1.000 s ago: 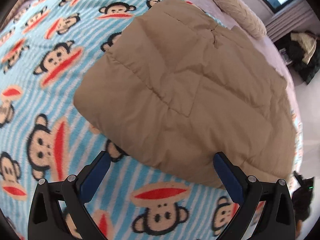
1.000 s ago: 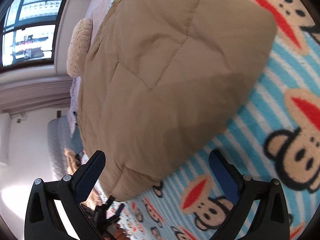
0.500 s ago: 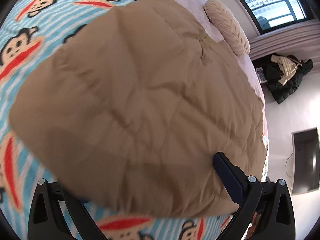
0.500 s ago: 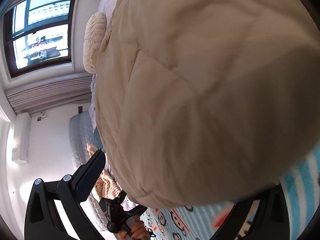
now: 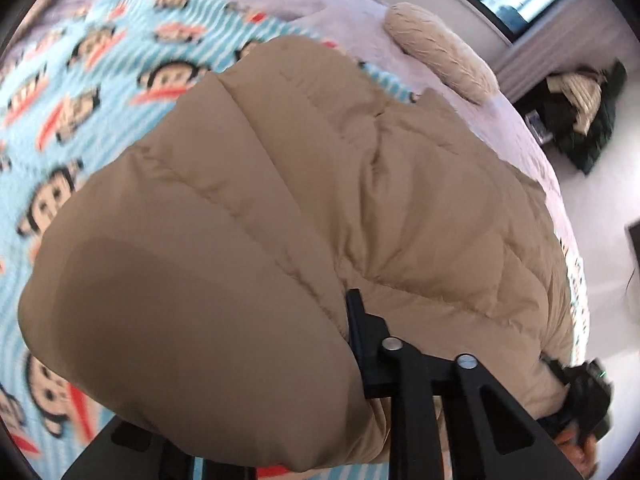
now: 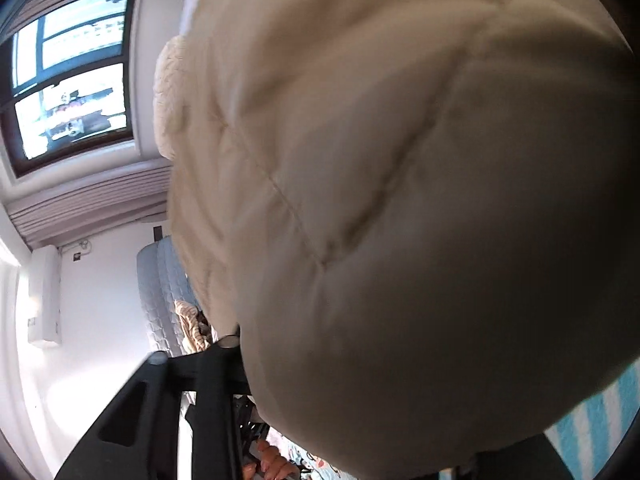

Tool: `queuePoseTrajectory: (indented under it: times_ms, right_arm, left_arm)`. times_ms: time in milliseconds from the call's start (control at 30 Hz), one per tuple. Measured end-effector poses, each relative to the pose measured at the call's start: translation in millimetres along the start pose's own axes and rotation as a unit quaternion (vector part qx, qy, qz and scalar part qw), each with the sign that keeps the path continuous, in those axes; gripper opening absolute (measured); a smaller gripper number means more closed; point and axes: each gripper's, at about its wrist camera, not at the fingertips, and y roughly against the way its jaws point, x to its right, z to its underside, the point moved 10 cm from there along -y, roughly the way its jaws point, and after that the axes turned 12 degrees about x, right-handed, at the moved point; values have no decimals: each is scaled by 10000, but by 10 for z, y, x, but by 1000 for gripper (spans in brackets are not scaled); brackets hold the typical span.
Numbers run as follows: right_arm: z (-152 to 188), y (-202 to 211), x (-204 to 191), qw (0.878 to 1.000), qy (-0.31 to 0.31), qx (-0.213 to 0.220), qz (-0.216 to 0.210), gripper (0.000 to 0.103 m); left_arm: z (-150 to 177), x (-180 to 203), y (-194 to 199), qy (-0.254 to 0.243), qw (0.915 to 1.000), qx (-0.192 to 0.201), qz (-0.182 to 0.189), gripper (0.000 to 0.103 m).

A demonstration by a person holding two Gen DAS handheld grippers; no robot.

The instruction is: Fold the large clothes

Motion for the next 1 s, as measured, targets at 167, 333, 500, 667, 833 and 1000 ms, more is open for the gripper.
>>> queuePoseTrajectory:
  times_ms: [167,333,500,667,833,1000]
  right_arm:
    - [80,172,-126,9997,174,151,-87,23]
    - [243,403,-141,9989,344,310,63,23]
    - [435,607,-106,9986,277,409,213,23]
    - [569,820,-56,9982,222,352,431,23]
    - [690,1014,-35,9983,131,225,531,23]
    - [864,1225,170,9983,122,68,573,23]
  left_arm:
    - [-10,116,297,-635,9978,179,-23,22]
    - [124,87,590,-1022,9946,129,92,22]
    - [329,43,898,-1188,9928,-35,129,22]
    - [607,-73,1214,-1077,9939,-178,147,22]
    - [915,-166,1498,-920,9954,-255,103,22]
    - [1358,-290,1761,-967,9943,-430,-138,22]
